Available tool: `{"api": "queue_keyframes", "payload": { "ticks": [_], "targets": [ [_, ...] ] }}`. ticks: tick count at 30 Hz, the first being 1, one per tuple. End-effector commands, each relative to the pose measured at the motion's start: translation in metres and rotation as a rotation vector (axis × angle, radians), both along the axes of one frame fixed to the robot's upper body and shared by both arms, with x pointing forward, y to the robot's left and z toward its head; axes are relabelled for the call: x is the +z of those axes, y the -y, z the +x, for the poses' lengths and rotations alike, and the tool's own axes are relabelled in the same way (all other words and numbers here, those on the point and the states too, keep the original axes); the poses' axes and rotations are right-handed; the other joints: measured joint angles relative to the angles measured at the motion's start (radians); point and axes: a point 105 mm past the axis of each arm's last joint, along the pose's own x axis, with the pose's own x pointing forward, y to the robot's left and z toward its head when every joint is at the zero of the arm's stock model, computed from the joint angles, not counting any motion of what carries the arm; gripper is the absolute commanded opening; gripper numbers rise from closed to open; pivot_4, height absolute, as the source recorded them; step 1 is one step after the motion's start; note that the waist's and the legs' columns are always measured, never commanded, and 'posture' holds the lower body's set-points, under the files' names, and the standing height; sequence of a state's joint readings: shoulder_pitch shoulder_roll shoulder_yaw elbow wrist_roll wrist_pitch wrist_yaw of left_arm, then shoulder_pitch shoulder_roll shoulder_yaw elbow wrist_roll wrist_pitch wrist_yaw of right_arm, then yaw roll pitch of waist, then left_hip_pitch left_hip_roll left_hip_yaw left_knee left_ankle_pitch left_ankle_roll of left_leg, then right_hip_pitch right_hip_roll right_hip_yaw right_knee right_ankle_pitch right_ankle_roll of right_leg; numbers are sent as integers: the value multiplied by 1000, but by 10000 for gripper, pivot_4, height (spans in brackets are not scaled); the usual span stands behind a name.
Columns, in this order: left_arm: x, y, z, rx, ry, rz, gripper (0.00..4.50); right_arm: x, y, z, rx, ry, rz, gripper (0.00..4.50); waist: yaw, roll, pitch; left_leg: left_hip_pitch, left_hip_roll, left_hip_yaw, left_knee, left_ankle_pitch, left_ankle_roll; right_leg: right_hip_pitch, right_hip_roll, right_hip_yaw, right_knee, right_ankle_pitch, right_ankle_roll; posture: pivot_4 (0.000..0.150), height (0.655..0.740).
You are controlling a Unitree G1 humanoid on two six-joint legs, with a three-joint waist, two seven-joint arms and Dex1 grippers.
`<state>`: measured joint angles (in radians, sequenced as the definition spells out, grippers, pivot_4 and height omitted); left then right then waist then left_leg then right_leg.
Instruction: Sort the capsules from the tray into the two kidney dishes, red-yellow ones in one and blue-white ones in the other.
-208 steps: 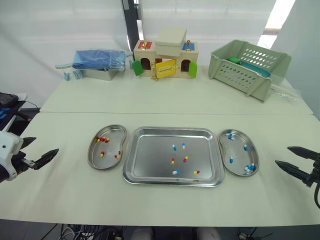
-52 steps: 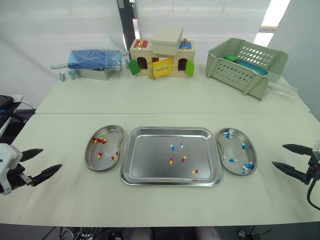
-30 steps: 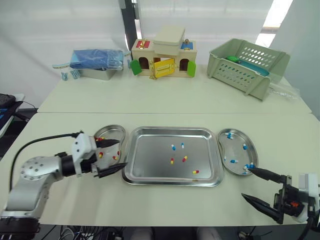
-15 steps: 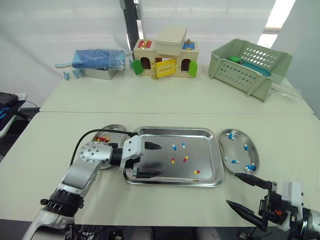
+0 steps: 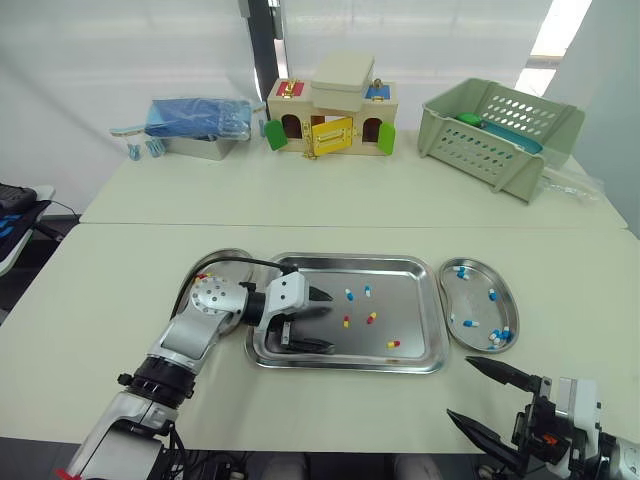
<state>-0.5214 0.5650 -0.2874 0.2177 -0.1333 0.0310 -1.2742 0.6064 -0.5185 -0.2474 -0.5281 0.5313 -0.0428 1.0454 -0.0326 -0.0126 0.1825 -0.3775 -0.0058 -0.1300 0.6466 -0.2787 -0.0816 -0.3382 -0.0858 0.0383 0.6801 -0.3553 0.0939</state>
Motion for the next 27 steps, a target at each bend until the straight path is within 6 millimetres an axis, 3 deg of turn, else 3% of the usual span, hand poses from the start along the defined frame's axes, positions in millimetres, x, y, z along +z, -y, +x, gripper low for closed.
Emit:
{"api": "queue_keyframes", "payload": {
  "ticks": [1,20,23,27],
  "targets": [
    [3,6,4,-9,23,15,45000,10,-6,-1,9,51,25,44448,-1,0,0,0,0,0,0,0,0,0,0,0,0,0,0,1500,7400],
    [-4,23,7,-23,4,105,45000,19,-14,0,0,56,30,44448,-1,0,0,0,0,0,0,0,0,0,0,0,0,0,0,1500,7400],
    [-6,23,5,-35,9,115,39148,18,-14,0,-4,50,28,45000,-1,0,0,0,0,0,0,0,0,0,0,0,0,0,0,1500,7400],
    [-9,23,2,-43,8,120,27094,16,-12,0,-8,44,25,45000,-1,0,0,0,0,0,0,0,0,0,0,0,0,0,0,1500,7400]
  ]
}}
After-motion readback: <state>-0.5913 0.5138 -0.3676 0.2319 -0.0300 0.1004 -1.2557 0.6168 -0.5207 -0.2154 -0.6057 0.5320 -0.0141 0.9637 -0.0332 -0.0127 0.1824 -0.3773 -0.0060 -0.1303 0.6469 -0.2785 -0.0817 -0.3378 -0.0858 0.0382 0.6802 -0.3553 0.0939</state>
